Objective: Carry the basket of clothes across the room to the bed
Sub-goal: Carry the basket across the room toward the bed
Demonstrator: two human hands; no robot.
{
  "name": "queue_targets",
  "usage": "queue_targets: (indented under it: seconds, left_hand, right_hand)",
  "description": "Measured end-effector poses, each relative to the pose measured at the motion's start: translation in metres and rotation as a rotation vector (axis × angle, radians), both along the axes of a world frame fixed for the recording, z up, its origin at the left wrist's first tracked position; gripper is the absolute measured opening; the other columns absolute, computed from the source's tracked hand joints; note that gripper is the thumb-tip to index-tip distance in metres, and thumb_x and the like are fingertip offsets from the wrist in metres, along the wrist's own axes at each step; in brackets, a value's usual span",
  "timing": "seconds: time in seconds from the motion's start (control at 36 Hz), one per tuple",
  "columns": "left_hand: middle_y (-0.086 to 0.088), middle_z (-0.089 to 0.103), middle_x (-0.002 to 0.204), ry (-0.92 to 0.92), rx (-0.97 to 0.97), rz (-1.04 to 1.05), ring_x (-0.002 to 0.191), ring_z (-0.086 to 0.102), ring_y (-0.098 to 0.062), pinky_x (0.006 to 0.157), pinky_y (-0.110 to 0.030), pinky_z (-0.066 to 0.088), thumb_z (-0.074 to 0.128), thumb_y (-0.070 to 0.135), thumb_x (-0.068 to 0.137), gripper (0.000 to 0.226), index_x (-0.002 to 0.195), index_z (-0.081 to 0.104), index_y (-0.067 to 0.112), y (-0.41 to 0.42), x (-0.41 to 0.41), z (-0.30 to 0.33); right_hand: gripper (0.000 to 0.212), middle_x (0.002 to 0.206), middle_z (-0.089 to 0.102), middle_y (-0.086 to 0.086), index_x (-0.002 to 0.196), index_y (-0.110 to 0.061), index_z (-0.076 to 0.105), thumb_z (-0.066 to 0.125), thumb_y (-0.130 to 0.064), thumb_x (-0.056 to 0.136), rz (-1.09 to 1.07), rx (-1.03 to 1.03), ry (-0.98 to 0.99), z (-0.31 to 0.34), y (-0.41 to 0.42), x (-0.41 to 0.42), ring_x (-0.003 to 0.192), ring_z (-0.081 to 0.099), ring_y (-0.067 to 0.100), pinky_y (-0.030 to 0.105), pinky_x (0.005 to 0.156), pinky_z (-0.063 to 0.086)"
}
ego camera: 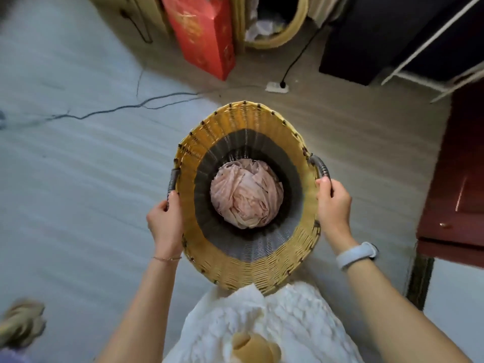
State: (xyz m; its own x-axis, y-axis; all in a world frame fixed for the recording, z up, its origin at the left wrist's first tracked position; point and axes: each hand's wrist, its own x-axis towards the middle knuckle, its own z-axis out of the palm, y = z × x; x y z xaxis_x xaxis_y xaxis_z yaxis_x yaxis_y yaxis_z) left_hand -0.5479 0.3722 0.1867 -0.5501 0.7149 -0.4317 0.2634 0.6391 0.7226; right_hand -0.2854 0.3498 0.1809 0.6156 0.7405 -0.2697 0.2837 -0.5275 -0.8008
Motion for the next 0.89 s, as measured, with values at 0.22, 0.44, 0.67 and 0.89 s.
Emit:
queue_targets:
  seconds: [0.22,0.44,0.67,0.89]
  left_hand:
    - [-0.003,0.036,0.055,0.007,0.071,0.428,0.060,0.034,-0.020,0.058,-0.034,0.028,0.046,0.036,0.090,0.043,0.053,0.042,0.015,0.010,-0.087,0.006]
    - [-0.004,0.036,0.054,-0.018,0.137,0.819,0.060,0.035,-0.022,0.061,-0.037,0.030,0.049,0.038,0.086,0.039,0.054,0.046,0.016,0.031,-0.147,0.011]
    - [-0.002,0.040,0.055,-0.044,0.172,1.130,0.059,0.036,-0.022,0.063,-0.037,0.032,0.050,0.034,0.088,0.035,0.056,0.050,0.018,0.016,-0.203,0.023]
    - [-0.001,0.046,0.057,-0.024,0.156,1.249,0.054,0.040,-0.018,0.060,-0.031,0.035,0.045,0.028,0.093,0.030,0.078,0.060,0.008,-0.014,-0.302,0.015]
  right_hand:
    - [0.031,0.060,0.046,-0.005,0.096,-0.002,0.063,0.038,-0.020,0.095,0.358,0.018,0.065,0.009,0.120,-0.095,0.058,0.042,0.010,0.029,0.062,0.036]
    - [0.033,0.070,0.050,-0.006,0.097,-0.001,0.063,0.036,-0.021,0.096,0.708,0.012,0.067,0.021,0.217,-0.203,0.065,0.043,0.007,0.029,0.066,0.034]
    - [0.035,0.091,0.057,0.011,0.099,0.004,0.061,0.035,-0.021,0.096,1.031,0.063,-0.018,0.038,0.257,-0.327,0.082,0.049,0.020,0.027,0.070,0.034]
    - [0.035,0.083,0.056,0.011,0.098,0.000,0.060,0.034,-0.024,0.096,1.215,0.062,-0.068,0.026,0.254,-0.480,0.069,0.046,0.019,0.031,0.063,0.036]
